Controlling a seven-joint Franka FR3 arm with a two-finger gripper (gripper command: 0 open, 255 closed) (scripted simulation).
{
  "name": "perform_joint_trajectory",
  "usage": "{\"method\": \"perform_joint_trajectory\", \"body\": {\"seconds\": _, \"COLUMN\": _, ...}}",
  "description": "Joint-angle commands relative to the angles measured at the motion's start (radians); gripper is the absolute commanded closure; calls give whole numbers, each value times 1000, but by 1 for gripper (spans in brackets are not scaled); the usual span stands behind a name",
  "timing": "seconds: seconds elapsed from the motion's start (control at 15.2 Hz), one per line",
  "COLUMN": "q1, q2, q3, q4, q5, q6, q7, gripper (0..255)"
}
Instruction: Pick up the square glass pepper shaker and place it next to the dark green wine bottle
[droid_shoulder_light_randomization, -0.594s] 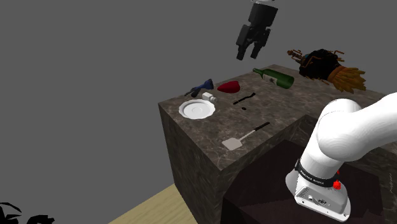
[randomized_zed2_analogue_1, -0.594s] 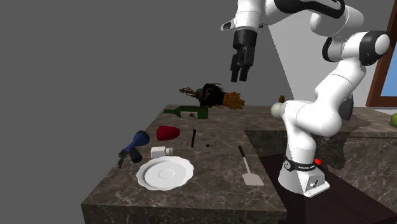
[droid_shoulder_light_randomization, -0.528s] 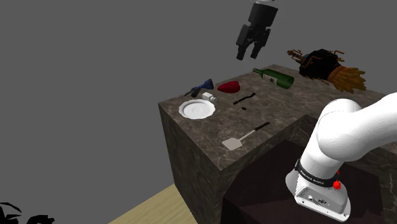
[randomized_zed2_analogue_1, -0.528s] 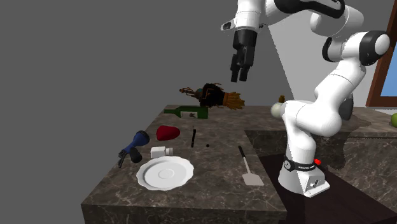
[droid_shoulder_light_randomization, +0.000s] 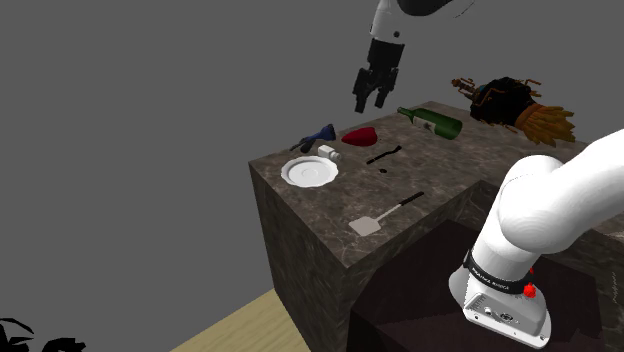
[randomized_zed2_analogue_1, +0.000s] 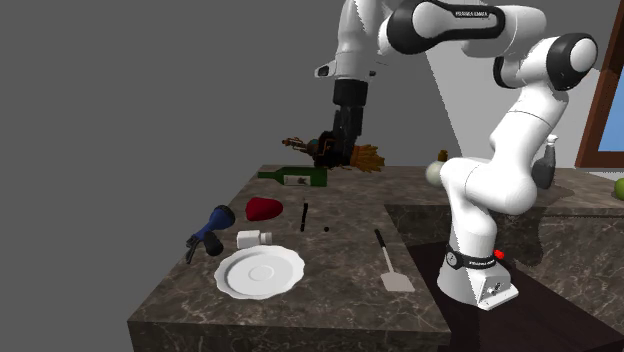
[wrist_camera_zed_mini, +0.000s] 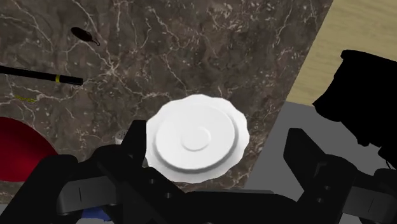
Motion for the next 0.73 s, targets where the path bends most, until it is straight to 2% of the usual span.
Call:
{"method": "perform_joint_trajectory", "body": {"seconds": 0.0, "q1": 1, "q2": 66, "q3": -18, "q4": 14, "q5": -10, "q6": 42, "q7": -32, "gripper": 0}}
{"method": "perform_joint_trajectory", "body": {"seconds": 0.66, "q1": 7, "q2": 412, "q3": -95, "q4": 113, "q5": -18, "q6": 236, "q7": -187, "gripper": 0}}
